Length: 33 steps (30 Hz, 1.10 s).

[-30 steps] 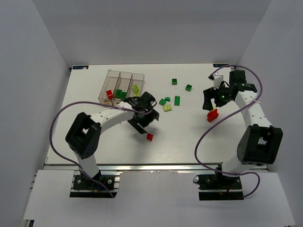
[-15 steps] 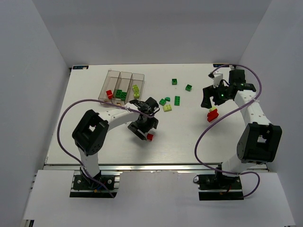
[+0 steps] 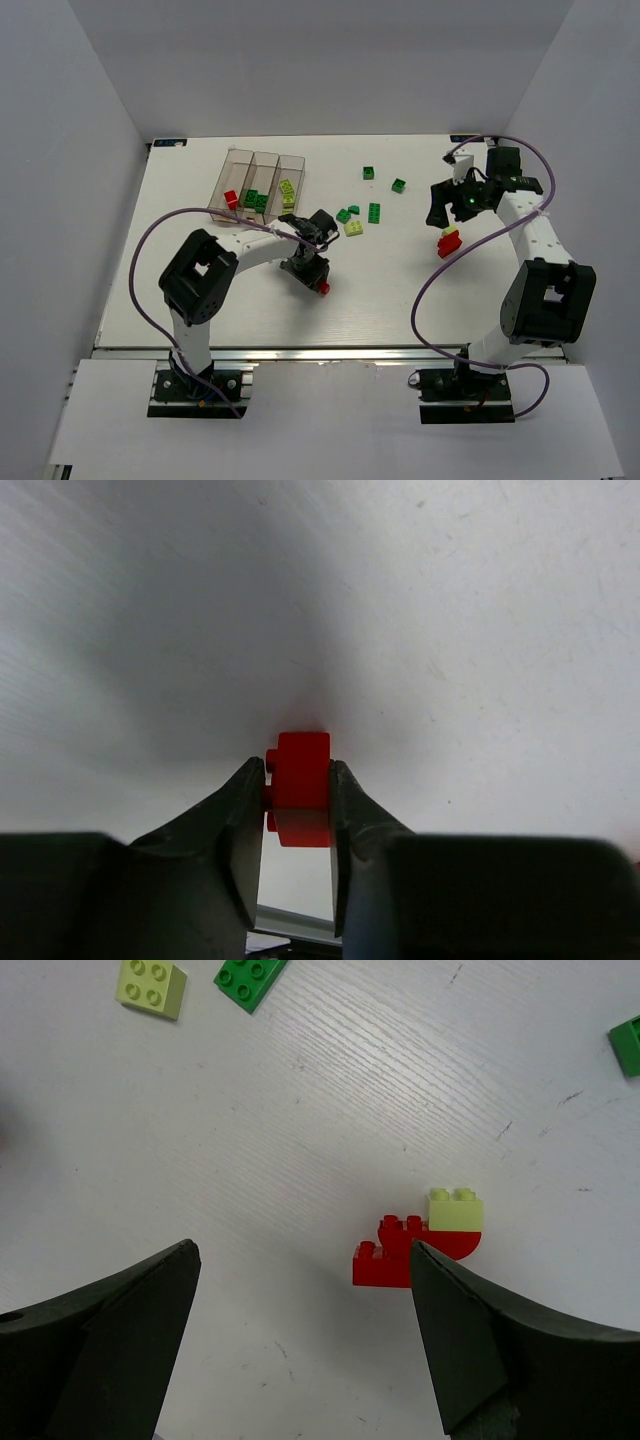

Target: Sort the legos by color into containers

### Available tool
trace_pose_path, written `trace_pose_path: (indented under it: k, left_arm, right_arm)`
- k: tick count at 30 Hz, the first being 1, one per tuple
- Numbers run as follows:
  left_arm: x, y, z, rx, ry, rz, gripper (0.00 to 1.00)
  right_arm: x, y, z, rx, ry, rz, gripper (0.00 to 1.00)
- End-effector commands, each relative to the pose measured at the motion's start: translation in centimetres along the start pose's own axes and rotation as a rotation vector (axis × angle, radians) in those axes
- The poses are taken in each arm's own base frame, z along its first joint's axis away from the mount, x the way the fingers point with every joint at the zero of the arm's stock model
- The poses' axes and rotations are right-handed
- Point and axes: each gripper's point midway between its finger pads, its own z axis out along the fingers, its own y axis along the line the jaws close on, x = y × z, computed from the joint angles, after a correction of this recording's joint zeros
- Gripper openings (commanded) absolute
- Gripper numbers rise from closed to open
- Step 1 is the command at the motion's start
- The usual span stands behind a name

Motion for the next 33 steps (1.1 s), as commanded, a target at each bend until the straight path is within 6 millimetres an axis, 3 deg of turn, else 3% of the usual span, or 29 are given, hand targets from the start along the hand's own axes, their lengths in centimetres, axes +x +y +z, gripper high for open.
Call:
trace_pose_path:
  k: [1, 5, 9, 12, 13, 14, 15, 16, 17, 18, 20, 22, 23, 24, 26, 27, 28, 30, 33]
  left_arm:
    - [0.1, -0.8, -1.3, 0.06, -0.002, -0.006, 0.28]
    - [-0.6, -1.4, -2.8, 0.102, -0.033, 0.005, 0.12]
    - [-3.6, -3.3, -8.4, 0.227, -0.171, 0.056, 0.02]
    - [-8.2, -3.5, -12.8, 0.275, -0.315, 0.082, 0.0]
    - [-11.0, -2.8, -13.6, 0.258, -0.371, 0.077, 0.0]
    - [-12.6, -2.7, -14.5, 0.27, -0.392, 0.072, 0.0]
    - [-15.7, -2.0, -15.1, 0.26, -0.427, 0.074, 0.0]
    - [-17.2, -1.9, -16.2, 0.29, -0.451, 0.071, 0.0]
    - [-18.6, -1.9, -16.6, 0.302, -0.464, 0.087, 0.0]
    - [-21.3, -1.0, -16.9, 0.288, -0.495, 0.104, 0.0]
    - [-23.8, -1.3, -16.8, 0.307, -0.513, 0.132, 0.0]
    - [-26.7, -1.0, -16.7, 0.287, -0.535, 0.173, 0.0]
    - [-27.8, -1.0, -15.2, 0.241, -0.528, 0.194, 0.0]
    - [-29.8, -1.0, -15.9, 0.216, -0.568, 0.209, 0.0]
    - [-31.6, -1.4, -15.1, 0.176, -0.58, 0.248, 0.0]
    - [-32.4, -1.7, -13.5, 0.14, -0.569, 0.275, 0.0]
    - [-33.6, -2.4, -14.2, 0.142, -0.6, 0.305, 0.0]
    - [-34.9, -3.0, -12.6, 0.111, -0.598, 0.335, 0.0]
    - [-37.2, -3.7, -12.6, 0.089, -0.643, 0.336, 0.0]
  right_arm:
    - [-0.8, 0.1, -0.4, -0.003, -0.039, -0.009, 0.89]
    - [-0.8, 0.1, -0.7, -0.001, -0.042, -0.013, 0.9]
    - [-1.2, 0.8, -1.5, -0.033, -0.053, -0.062, 0.89]
    - [-1.6, 2.7, -2.7, -0.126, -0.093, -0.16, 0.89]
    - [-1.9, 3.2, -2.8, -0.148, -0.116, -0.195, 0.86]
    - [-2.0, 3.4, -3.0, -0.15, -0.129, -0.205, 0.79]
    - [-2.2, 3.6, -3.3, -0.148, -0.144, -0.218, 0.74]
    - [-2.0, 3.9, -3.1, -0.161, -0.149, -0.22, 0.62]
    - [-1.9, 4.0, -3.1, -0.17, -0.148, -0.23, 0.26]
    - [-1.6, 4.0, -2.8, -0.18, -0.135, -0.219, 0.14]
    - [-0.8, 4.3, -2.6, -0.204, -0.099, -0.187, 0.04]
    - [-0.3, 4.2, -2.2, -0.216, -0.074, -0.162, 0.07]
    - [0.0, 4.3, -2.1, -0.221, -0.066, -0.15, 0.09]
    - [0.2, 4.3, -2.1, -0.222, -0.063, -0.146, 0.1]
    - [0.7, 4.5, -1.9, -0.225, -0.056, -0.141, 0.12]
    - [0.7, 4.6, -2.0, -0.224, -0.057, -0.142, 0.13]
    - [0.9, 4.6, -2.0, -0.223, -0.054, -0.141, 0.14]
    - [1.1, 4.6, -1.9, -0.223, -0.049, -0.14, 0.17]
    - [1.4, 4.5, -1.8, -0.223, -0.043, -0.14, 0.21]
